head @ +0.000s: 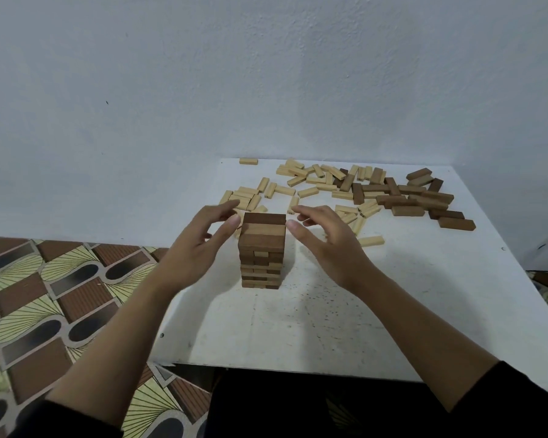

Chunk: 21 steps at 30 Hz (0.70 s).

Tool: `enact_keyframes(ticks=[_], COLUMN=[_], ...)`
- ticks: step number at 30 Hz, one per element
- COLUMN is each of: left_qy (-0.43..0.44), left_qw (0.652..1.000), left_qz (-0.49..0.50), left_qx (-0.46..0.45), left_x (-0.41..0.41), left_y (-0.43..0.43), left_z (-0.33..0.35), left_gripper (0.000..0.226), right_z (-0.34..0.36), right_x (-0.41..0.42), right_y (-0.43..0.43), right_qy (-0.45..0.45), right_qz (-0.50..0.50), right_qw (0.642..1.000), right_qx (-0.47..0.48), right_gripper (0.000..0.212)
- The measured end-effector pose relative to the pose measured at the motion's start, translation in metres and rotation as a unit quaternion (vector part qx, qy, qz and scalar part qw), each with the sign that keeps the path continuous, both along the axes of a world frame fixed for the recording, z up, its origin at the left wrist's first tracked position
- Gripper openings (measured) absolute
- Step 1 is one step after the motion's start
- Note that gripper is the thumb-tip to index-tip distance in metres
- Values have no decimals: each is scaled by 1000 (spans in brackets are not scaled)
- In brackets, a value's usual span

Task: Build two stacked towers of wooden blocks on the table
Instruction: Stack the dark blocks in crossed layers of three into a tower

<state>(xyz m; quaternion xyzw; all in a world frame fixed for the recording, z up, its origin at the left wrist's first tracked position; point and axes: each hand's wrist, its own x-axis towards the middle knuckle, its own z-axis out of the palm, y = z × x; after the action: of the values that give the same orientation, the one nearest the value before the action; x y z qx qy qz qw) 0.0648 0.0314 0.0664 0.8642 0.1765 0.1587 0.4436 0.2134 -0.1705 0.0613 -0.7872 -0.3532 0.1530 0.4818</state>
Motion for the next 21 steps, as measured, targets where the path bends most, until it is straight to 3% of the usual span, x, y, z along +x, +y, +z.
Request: enact_keyframes(ticks=[2,8,14,21], left_qy=[-18,-86,-154,-215], left_qw=[999,993,978,967], left_qz=[34,84,89,4], left_qx=[-27,9,106,136], left_x=[-2,-3,3,30], left_y=[-13,-27,-32,-77], left_z=[-7,-4,13,44], left_gripper=[50,35,11,8], right_z=[-3,-8,-2,18], right_x=[-4,-10,-10,1], right_y=[0,-2,-10,-34], right_qy=[11,6,-25,15], right_qz=[-3,-28,-75,-98], right_qw=[1000,999,992,980], right_qx=[5,16,94,172], right_gripper=[54,31,1,7])
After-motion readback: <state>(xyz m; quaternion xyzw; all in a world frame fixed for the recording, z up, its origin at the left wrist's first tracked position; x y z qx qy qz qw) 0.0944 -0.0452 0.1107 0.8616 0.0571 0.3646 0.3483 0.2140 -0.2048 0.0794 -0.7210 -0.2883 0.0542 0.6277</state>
